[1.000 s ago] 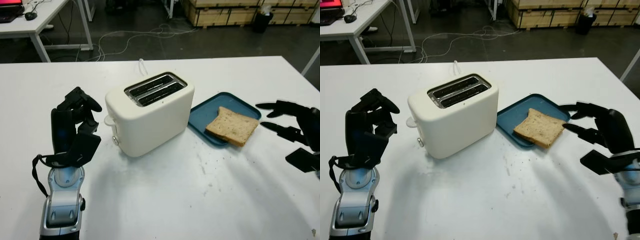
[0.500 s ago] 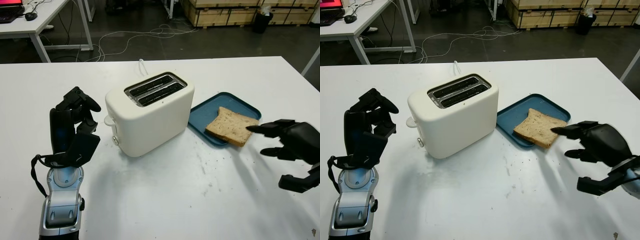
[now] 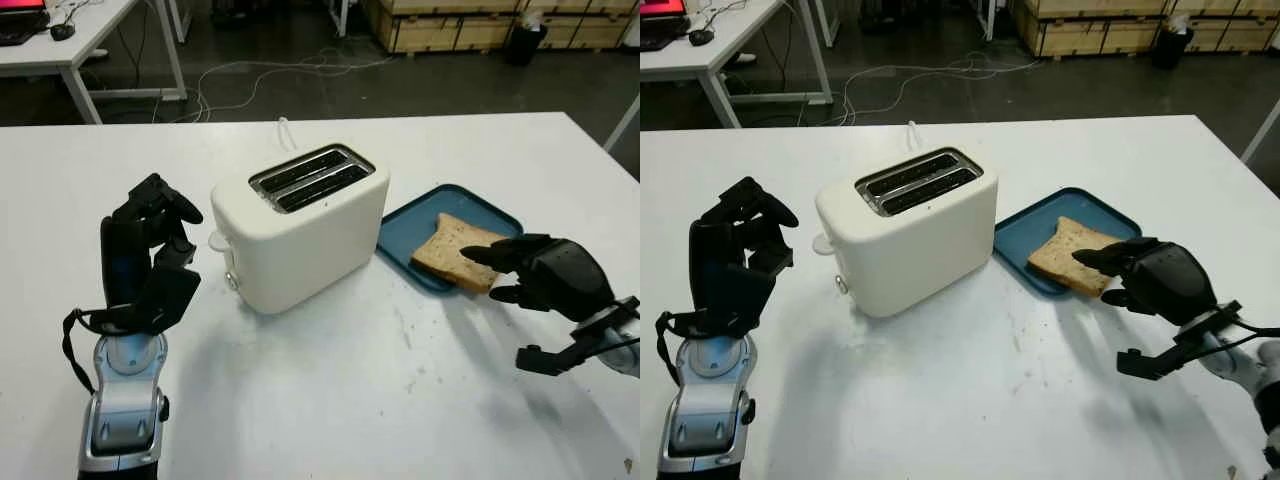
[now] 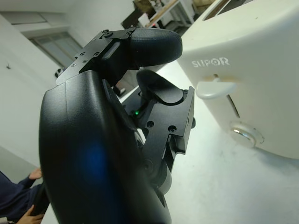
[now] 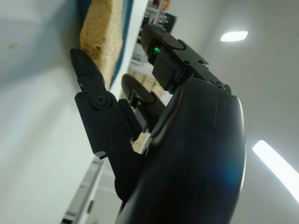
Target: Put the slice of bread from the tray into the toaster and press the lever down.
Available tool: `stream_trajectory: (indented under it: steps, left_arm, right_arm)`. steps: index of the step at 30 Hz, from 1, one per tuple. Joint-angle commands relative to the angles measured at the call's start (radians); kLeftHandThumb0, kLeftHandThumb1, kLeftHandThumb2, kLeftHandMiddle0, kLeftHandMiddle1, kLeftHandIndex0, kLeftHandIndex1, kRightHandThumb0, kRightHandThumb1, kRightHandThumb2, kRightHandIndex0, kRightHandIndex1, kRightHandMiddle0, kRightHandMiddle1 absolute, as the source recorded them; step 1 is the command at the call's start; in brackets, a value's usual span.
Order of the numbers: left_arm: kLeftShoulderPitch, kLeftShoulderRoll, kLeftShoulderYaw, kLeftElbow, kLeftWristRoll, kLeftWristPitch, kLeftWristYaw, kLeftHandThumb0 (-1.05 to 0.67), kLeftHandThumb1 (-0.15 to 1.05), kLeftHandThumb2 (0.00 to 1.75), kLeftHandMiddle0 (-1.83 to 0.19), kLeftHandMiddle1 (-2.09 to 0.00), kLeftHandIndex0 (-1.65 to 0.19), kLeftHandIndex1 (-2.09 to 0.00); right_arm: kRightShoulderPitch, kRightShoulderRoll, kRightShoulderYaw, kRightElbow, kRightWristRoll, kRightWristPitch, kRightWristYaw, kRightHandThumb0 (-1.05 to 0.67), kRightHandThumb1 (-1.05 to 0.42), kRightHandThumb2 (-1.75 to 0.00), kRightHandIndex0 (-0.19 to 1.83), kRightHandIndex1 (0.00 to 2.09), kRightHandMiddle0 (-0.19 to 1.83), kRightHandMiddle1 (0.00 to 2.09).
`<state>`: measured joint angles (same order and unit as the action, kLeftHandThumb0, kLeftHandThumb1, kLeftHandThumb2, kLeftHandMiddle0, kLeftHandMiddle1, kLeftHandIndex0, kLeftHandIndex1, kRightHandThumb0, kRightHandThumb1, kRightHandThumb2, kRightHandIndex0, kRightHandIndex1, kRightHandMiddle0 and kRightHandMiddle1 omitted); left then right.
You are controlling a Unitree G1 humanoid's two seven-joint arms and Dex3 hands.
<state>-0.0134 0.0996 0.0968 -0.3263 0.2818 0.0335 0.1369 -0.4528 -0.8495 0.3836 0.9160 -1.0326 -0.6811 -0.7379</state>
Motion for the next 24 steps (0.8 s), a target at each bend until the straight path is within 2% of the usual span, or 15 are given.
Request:
stream_trajectory:
  steps: [1, 8, 16, 22, 24]
  left_arm:
    - [-0.007, 0.004, -0.001, 0.002, -0.013, -0.012, -0.006, -0.06, 0.91, 1.00, -1.07, -1.75, -0.68, -1.75]
    - [-0.008, 0.002, -0.003, -0.003, -0.010, -0.003, -0.002, -0.06, 0.89, 1.05, -1.08, -1.75, -0.69, -1.75]
    - [-0.006, 0.005, -0.001, -0.008, -0.012, -0.005, -0.005, -0.05, 0.89, 1.05, -1.07, -1.75, -0.69, -1.75]
    - [-0.008, 0.004, -0.003, -0.008, -0.008, -0.006, -0.002, -0.05, 0.90, 1.05, -1.08, -1.75, -0.70, -1.75]
    - [-0.009, 0.003, -0.002, -0.005, -0.010, -0.011, 0.000, -0.05, 0.89, 1.05, -1.09, -1.75, -0.71, -1.75]
  right_arm:
    - [-0.038, 0.017, 0.038, 0.029, -0.026, 0.033, -0.047, -0.25, -0.80, -0.01, 0.89, 0.09, 0.77, 0.03]
    - [-0.110, 0.034, 0.148, 0.106, -0.077, 0.097, -0.140, -0.24, -0.77, 0.00, 0.95, 0.10, 0.82, 0.04]
    - [-0.145, 0.027, 0.230, 0.128, -0.100, 0.164, -0.134, -0.18, -0.78, 0.00, 0.99, 0.09, 0.86, 0.03]
    - [-0.144, 0.024, 0.266, 0.114, -0.106, 0.214, -0.129, -0.25, -0.80, -0.01, 1.11, 0.11, 0.99, 0.06]
    - [-0.142, 0.026, 0.271, 0.113, -0.102, 0.221, -0.140, -0.26, -0.83, -0.02, 1.23, 0.18, 1.10, 0.09]
